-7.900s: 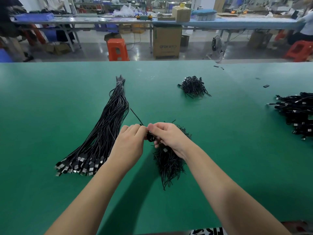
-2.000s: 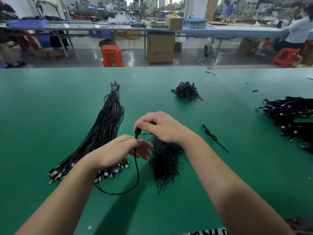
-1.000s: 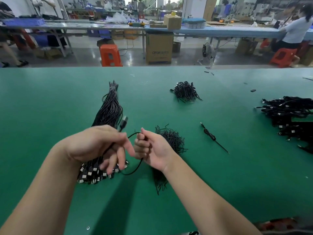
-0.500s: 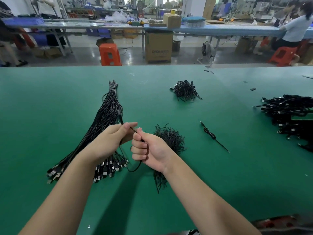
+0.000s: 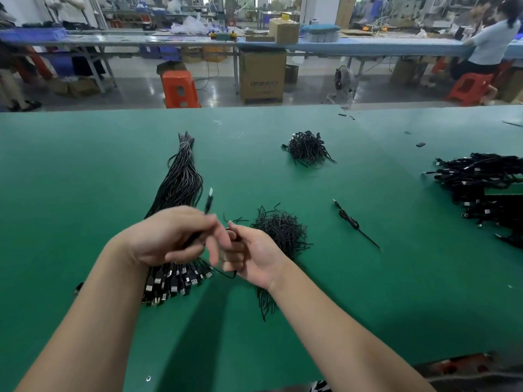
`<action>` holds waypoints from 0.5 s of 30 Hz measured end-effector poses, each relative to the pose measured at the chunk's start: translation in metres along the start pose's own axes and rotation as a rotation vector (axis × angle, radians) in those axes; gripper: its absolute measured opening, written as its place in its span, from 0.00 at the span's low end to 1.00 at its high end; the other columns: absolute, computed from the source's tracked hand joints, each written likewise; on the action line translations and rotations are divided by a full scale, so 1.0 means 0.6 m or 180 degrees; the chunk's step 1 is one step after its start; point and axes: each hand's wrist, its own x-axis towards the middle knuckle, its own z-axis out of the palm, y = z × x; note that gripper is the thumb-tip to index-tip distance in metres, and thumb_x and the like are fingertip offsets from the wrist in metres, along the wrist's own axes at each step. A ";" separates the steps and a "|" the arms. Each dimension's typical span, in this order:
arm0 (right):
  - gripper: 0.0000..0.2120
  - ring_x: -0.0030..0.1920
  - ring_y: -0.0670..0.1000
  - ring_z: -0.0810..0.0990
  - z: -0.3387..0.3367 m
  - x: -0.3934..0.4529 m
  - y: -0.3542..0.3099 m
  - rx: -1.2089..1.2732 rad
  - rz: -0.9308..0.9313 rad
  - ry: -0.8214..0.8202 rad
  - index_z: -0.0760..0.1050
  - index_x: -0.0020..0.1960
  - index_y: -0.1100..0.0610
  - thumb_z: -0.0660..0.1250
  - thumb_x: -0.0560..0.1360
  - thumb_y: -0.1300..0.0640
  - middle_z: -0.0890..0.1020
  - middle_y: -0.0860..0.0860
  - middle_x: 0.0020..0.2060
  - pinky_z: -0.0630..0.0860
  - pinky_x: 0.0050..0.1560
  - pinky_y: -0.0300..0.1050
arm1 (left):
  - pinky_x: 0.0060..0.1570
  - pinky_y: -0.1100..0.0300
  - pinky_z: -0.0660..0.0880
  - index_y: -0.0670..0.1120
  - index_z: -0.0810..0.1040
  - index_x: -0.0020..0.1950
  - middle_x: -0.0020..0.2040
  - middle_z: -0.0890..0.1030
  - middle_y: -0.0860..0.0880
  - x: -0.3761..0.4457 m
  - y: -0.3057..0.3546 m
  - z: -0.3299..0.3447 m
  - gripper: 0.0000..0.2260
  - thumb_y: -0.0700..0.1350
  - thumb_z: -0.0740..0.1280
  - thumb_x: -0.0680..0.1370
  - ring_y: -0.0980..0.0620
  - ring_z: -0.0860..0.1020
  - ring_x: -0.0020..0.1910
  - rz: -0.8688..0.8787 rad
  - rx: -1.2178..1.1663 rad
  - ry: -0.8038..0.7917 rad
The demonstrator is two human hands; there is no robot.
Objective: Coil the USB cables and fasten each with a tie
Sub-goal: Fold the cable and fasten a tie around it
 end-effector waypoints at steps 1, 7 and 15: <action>0.19 0.24 0.45 0.60 -0.001 0.000 -0.004 -0.0099 0.0001 0.0015 0.70 0.34 0.51 0.58 0.83 0.48 0.62 0.44 0.25 0.61 0.25 0.37 | 0.17 0.67 0.56 0.33 0.80 0.50 0.40 0.83 0.32 -0.002 -0.003 -0.001 0.21 0.50 0.59 0.81 0.54 0.63 0.15 -0.0311 0.0490 -0.0097; 0.19 0.25 0.45 0.55 0.000 0.001 -0.014 -0.0507 -0.0098 0.0228 0.71 0.33 0.51 0.58 0.83 0.49 0.59 0.45 0.27 0.56 0.24 0.37 | 0.31 0.55 0.79 0.38 0.76 0.51 0.41 0.85 0.39 0.026 -0.030 0.025 0.15 0.47 0.56 0.86 0.44 0.82 0.30 -0.0983 0.1704 0.1206; 0.20 0.23 0.44 0.55 0.005 0.008 0.012 0.0140 -0.0365 0.0201 0.66 0.35 0.51 0.57 0.84 0.47 0.59 0.45 0.24 0.52 0.24 0.37 | 0.64 0.54 0.74 0.48 0.79 0.62 0.53 0.86 0.52 0.077 -0.067 0.059 0.14 0.50 0.55 0.86 0.56 0.82 0.56 0.0297 0.0594 0.2100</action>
